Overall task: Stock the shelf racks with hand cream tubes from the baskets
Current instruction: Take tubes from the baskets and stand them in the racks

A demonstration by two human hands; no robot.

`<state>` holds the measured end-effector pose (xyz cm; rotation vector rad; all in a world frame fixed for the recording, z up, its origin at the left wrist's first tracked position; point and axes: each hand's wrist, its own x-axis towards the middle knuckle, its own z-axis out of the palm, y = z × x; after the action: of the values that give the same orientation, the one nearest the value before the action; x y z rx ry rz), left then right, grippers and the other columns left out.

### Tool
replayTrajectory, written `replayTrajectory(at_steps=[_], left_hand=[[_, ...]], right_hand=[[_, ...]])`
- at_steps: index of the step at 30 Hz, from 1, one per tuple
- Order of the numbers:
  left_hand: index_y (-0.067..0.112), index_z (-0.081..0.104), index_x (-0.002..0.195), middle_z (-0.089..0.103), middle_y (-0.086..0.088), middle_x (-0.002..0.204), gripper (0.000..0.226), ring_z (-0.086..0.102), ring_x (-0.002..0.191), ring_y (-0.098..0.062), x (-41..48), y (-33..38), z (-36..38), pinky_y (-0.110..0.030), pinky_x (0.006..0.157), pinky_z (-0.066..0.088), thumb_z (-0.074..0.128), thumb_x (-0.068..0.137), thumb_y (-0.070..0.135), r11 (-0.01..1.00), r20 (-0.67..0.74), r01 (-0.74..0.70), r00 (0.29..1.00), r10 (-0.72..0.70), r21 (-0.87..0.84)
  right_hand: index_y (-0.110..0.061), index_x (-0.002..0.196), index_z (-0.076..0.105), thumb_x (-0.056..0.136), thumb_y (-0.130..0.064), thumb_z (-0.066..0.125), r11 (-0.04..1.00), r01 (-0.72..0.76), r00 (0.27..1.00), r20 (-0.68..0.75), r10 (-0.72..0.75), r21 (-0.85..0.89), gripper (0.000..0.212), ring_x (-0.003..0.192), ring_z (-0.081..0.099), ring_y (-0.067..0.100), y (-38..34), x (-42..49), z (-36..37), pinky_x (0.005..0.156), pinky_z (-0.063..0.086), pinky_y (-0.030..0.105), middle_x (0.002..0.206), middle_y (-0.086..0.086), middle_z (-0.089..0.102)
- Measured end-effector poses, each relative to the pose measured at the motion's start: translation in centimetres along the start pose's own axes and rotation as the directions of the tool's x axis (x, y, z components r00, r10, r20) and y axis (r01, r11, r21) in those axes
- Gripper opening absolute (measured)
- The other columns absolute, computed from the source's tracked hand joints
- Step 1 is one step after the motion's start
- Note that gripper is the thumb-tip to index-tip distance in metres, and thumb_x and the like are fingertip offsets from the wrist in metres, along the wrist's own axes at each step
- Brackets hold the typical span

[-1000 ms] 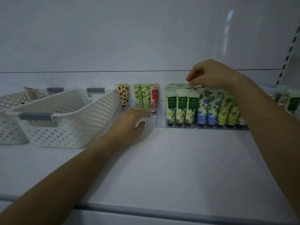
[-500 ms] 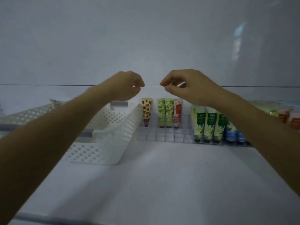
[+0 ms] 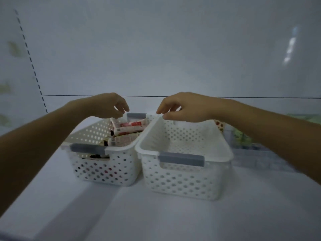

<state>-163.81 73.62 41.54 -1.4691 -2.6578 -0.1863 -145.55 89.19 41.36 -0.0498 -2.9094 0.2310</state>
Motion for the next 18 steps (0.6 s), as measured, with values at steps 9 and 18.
replayTrajectory(at_steps=[9,18], left_hand=[[0.019,0.059,0.111,0.062,0.006,0.106,0.03,0.058,0.092,-0.011,3.8,-2.4,2.9,-0.025,0.084,0.045,0.06,0.087,0.036,0.988,0.223,-0.153,0.964,0.142,0.034],[0.007,0.049,0.126,0.056,-0.01,0.123,0.043,0.054,0.104,-0.023,4.6,-3.5,4.4,-0.03,0.085,0.042,0.05,0.093,0.033,0.99,-0.018,-0.128,0.992,0.127,-0.055]], right_hand=[[-0.025,0.117,0.059,0.094,-0.031,0.049,0.995,-0.068,0.993,0.092,0.075,-0.077,0.027,0.105,0.053,0.007,-2.0,6.2,2.6,0.092,0.041,0.024,0.119,-0.009,0.058],[-0.029,0.119,0.061,0.087,-0.031,0.061,0.978,-0.156,0.895,0.397,0.2,-0.141,0.032,0.098,0.051,0.004,-3.6,10.0,4.3,0.091,0.037,0.022,0.095,-0.019,0.052]])
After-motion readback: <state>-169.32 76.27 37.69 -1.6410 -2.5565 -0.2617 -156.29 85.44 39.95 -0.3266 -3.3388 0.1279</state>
